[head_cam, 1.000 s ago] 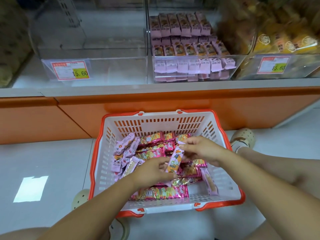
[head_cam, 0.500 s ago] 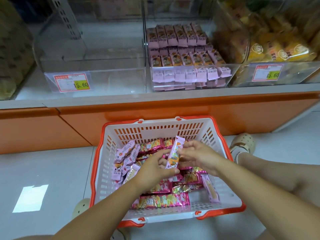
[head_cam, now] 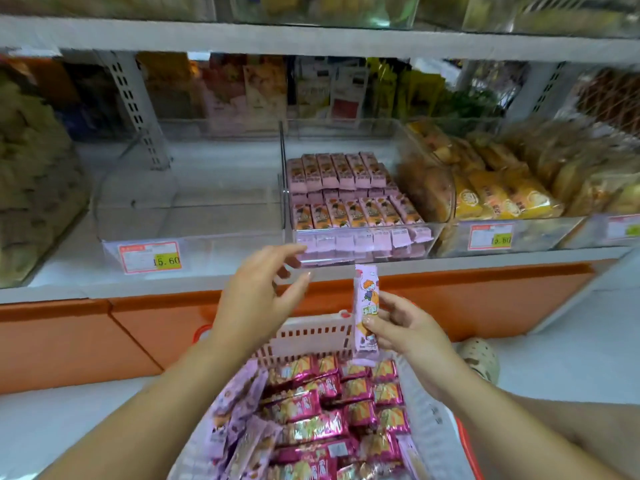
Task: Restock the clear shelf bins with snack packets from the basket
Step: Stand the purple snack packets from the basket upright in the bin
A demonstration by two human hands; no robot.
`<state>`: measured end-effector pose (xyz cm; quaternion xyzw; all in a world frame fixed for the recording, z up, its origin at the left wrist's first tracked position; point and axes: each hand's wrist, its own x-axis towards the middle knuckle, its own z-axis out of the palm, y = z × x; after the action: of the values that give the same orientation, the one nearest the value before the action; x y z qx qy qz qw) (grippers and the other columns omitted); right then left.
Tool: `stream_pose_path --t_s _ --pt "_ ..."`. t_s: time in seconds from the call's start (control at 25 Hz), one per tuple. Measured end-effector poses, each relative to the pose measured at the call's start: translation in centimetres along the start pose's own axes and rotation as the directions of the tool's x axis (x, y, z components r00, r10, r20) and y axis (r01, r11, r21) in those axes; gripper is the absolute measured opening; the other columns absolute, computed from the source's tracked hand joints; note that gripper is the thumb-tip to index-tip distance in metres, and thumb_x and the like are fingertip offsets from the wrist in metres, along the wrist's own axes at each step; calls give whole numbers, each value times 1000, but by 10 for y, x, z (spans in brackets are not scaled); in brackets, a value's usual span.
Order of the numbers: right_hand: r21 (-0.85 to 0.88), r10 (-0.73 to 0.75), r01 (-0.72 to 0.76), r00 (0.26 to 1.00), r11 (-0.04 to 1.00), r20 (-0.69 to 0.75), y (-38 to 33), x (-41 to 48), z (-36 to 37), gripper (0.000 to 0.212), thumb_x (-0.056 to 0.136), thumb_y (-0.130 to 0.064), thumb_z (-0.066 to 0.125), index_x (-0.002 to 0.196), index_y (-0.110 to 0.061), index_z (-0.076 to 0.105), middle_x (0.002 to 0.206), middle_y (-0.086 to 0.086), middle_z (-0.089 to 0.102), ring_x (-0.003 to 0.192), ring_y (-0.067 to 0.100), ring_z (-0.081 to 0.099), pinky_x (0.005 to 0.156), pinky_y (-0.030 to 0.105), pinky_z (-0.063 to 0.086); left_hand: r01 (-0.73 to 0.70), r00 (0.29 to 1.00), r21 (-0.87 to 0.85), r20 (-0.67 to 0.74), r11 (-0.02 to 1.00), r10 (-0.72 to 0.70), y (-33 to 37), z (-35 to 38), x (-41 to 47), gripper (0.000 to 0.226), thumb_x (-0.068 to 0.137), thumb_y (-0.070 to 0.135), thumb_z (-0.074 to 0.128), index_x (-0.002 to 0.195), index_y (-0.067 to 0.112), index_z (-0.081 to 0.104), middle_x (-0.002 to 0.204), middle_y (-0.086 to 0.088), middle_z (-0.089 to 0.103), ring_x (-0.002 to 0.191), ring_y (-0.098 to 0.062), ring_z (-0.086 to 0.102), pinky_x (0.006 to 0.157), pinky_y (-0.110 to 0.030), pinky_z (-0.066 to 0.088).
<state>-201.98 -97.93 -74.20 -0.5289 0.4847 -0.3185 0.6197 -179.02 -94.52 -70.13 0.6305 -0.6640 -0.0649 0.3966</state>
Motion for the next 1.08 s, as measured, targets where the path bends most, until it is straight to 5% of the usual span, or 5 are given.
stream_pose_path --t_s 0.12,0.32,0.6,0.92,1.08 --pt "-138 -166 146 975 980 -149 -54 9 -12 44 84 -15 72 119 -34 56 103 -5 67 81 -3 66 68 16 50 -111 979 62 -164 992 120 -2 -25 55 46 86 30 68 129 23 54 115 6 58 100 -10 54 85 -30 50" --pt "-513 -435 222 832 829 -344 -153 72 -42 36 80 -28 76 113 -21 65 102 -6 70 92 10 66 80 31 52 -82 996 157 46 984 75 -22 -26 112 62 96 51 39 151 26 25 156 6 28 143 -13 26 113 -25 18" --pt "-825 -458 -55 810 562 -367 -190 197 -35 36 89 -25 67 124 -18 63 115 6 66 84 17 57 69 23 40 -62 990 25 129 998 58 -37 -18 117 60 90 58 32 147 46 17 148 33 9 130 16 12 106 -11 12" --pt "-932 -483 -143 823 332 -298 -158 245 -41 24 97 -21 52 113 -8 62 116 14 63 107 29 59 86 29 44 -75 988 -3 139 997 75 -41 -18 119 54 90 70 24 141 59 10 139 45 -4 125 22 6 106 -11 15" --pt "-872 -461 -6 847 489 -265 -149 224 -37 27 97 -15 53 124 -14 57 123 6 58 115 25 54 87 24 38 -72 985 14 158 997 69 -42 -19 117 58 79 76 9 135 67 0 134 51 -11 127 18 10 110 -21 23"
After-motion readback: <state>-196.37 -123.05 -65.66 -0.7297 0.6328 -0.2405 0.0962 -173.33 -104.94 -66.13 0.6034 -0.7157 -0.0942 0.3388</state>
